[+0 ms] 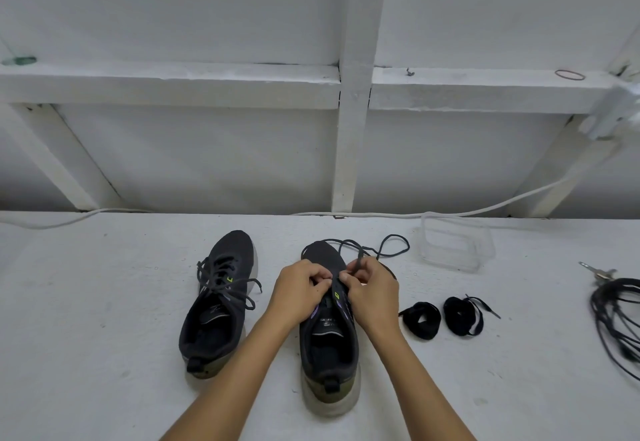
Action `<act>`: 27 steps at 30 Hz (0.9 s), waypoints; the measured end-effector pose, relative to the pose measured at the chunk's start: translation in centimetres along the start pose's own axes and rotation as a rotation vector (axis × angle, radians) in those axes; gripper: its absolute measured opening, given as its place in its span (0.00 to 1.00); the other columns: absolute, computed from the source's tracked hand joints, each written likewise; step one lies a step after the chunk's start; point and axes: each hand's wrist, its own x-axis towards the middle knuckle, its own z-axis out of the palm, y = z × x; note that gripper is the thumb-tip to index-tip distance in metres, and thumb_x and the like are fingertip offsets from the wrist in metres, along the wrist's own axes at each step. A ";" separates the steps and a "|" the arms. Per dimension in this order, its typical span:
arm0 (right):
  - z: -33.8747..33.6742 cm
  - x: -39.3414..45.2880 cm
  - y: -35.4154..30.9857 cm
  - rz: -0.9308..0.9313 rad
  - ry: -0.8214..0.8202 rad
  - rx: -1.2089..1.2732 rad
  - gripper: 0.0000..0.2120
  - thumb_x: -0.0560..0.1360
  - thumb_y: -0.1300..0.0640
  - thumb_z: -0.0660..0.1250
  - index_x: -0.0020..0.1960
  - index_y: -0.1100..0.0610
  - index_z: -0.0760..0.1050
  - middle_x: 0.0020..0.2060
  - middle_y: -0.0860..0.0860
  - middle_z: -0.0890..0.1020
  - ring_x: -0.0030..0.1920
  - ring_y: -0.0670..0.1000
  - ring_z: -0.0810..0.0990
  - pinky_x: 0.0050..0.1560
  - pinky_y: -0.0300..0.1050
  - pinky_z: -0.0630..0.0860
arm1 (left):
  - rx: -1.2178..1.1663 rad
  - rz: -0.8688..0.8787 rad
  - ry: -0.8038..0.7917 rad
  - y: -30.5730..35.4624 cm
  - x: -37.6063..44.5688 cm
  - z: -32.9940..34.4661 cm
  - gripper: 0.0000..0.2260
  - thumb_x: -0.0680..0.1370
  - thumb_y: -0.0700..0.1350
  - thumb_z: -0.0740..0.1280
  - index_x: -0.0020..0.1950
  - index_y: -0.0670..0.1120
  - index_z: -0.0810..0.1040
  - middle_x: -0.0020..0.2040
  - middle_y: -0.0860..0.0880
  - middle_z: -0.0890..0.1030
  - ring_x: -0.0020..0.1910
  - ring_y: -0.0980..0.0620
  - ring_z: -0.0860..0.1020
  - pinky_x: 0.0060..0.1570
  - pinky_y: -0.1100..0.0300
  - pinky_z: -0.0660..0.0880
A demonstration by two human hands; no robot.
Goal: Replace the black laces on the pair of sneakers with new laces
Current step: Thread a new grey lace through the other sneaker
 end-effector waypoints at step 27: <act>-2.1 -1.4 -0.2 0.021 -0.305 -0.051 0.06 0.74 0.48 0.74 0.47 0.37 0.79 0.48 0.37 0.81 0.53 0.37 0.78 0.50 0.30 0.70 | 0.010 0.008 -0.017 0.1 0.1 0.2 0.04 0.80 0.43 0.67 0.50 0.48 0.81 0.47 0.52 0.78 0.44 0.57 0.75 0.45 0.69 0.70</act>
